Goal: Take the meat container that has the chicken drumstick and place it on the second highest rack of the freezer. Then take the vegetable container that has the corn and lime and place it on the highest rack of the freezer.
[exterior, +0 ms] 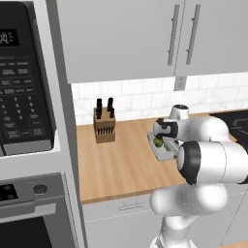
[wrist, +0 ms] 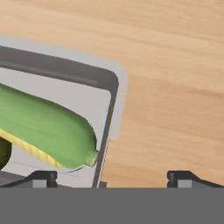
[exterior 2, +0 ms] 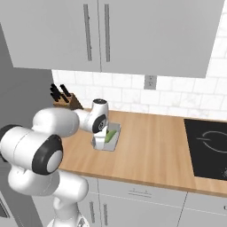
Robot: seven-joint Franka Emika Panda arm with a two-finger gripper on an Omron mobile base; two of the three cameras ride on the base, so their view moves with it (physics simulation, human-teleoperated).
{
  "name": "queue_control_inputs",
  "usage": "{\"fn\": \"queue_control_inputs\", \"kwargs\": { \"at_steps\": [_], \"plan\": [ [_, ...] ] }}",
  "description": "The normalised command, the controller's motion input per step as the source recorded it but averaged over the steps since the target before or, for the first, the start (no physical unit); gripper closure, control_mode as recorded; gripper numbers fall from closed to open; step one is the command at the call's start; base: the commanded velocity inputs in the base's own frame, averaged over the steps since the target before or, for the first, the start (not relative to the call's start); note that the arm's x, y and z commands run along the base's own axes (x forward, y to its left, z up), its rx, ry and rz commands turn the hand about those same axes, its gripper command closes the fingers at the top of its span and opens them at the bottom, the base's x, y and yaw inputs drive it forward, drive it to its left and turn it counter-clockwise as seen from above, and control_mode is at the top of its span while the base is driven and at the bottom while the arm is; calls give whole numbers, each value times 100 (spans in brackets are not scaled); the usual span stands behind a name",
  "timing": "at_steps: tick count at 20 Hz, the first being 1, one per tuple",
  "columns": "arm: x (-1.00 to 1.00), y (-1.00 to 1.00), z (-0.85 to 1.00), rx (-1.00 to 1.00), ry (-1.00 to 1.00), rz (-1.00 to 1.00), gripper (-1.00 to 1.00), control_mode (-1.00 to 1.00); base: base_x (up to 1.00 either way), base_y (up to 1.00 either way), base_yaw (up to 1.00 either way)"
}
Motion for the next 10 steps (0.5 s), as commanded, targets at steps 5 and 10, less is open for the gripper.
{"fn": "queue_control_inputs", "kwargs": {
  "at_steps": [5, 10],
  "plan": [
    [1, 0, -50, 0, 0, 0, -100, -100, 0, 0, 0],
    [-4, 0, -39, 0, 0, 1, -100, -100, 0, 0, 0]
  ]
}}
